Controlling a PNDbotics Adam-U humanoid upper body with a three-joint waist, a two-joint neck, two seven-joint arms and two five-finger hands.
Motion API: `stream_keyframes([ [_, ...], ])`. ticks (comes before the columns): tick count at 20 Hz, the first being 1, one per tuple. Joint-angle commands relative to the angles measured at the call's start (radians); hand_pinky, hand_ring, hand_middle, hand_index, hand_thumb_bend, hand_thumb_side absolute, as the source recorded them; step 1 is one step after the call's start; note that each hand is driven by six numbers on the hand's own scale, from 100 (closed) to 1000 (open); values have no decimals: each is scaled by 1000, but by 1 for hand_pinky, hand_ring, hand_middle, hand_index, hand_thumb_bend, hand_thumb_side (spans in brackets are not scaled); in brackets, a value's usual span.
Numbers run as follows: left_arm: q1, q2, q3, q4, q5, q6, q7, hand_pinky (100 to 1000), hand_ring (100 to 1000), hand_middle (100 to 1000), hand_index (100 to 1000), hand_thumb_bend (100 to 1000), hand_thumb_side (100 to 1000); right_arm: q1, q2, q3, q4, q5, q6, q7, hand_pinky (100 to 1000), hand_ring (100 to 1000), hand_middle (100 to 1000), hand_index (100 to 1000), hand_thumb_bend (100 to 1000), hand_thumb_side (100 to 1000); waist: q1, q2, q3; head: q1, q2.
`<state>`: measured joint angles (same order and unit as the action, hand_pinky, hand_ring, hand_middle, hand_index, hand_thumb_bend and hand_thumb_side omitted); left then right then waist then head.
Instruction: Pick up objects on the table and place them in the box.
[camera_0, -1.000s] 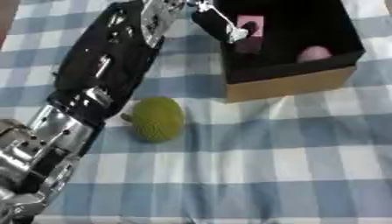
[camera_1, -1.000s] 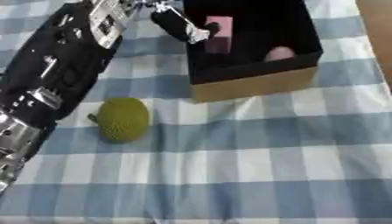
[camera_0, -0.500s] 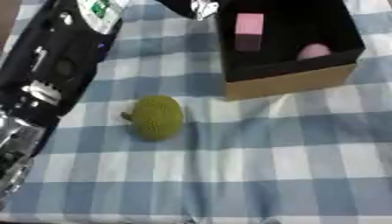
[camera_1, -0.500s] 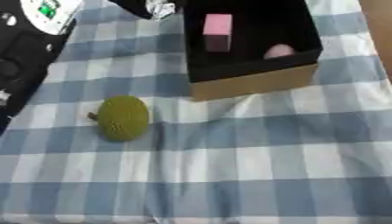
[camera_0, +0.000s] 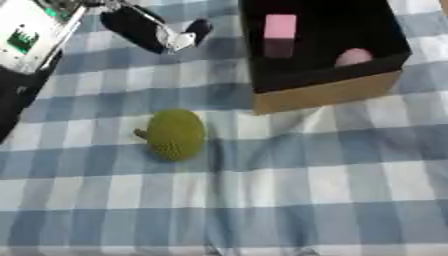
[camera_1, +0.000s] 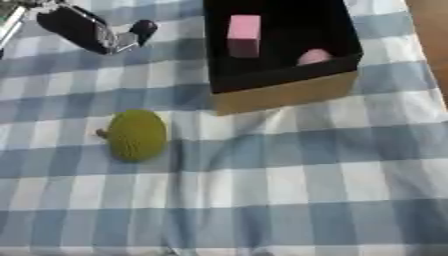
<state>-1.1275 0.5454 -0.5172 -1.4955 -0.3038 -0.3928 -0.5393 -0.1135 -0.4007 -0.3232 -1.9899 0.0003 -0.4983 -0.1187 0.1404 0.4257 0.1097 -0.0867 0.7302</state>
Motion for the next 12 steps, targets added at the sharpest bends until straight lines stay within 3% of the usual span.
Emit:
stream_keyframes([
  [1, 15, 75, -26, -86, -13, 25, -20, 847, 819, 757, 924, 210, 455, -1, -26, -8, -10, 9, -4, -6, 950, 1000, 359, 922, 100, 470, 9, -72, 2, -1, 2],
  [7, 80, 107, -54, -127, -59, 68, -48, 860, 831, 757, 917, 297, 442, 1, -28, -9, -10, 11, -7, -10, 950, 1000, 359, 922, 100, 470, 8, -72, 5, 12, 5],
  [11, 121, 121, -71, -131, -97, 91, -58, 867, 838, 760, 912, 367, 514, 3, -30, -8, -10, 13, -6, -10, 950, 1000, 358, 922, 100, 470, 11, -72, 6, 20, 11],
  [12, 131, 122, -73, -128, -108, 96, -56, 869, 840, 759, 908, 412, 579, 3, -30, -7, -10, 13, -6, -10, 950, 1000, 359, 922, 100, 470, 11, -72, 7, 23, 13],
])
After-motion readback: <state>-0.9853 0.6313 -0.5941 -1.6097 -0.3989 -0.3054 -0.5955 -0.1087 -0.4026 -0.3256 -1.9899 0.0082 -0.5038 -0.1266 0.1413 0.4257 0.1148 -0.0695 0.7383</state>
